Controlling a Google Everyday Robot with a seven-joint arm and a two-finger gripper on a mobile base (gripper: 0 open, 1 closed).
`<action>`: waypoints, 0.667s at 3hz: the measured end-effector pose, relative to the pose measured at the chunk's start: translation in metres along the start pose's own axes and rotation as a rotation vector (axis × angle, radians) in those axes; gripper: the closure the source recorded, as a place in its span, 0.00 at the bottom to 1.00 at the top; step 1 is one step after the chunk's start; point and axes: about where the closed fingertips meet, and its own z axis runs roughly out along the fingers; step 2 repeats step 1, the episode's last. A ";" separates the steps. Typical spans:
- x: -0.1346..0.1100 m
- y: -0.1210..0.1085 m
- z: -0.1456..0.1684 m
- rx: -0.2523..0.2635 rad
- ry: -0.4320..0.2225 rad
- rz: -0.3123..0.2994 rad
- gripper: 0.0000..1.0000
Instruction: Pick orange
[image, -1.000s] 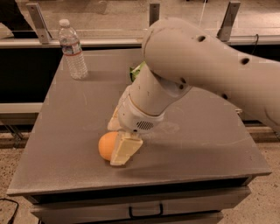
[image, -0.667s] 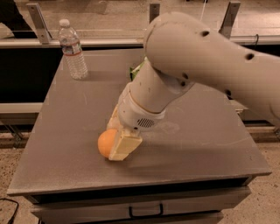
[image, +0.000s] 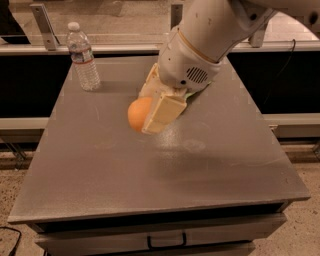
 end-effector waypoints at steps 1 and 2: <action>0.000 0.000 0.000 0.000 0.000 0.000 1.00; 0.000 0.000 0.000 0.000 0.000 0.000 1.00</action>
Offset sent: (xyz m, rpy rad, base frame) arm 0.0000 0.0000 0.0000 0.0000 0.0000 0.0000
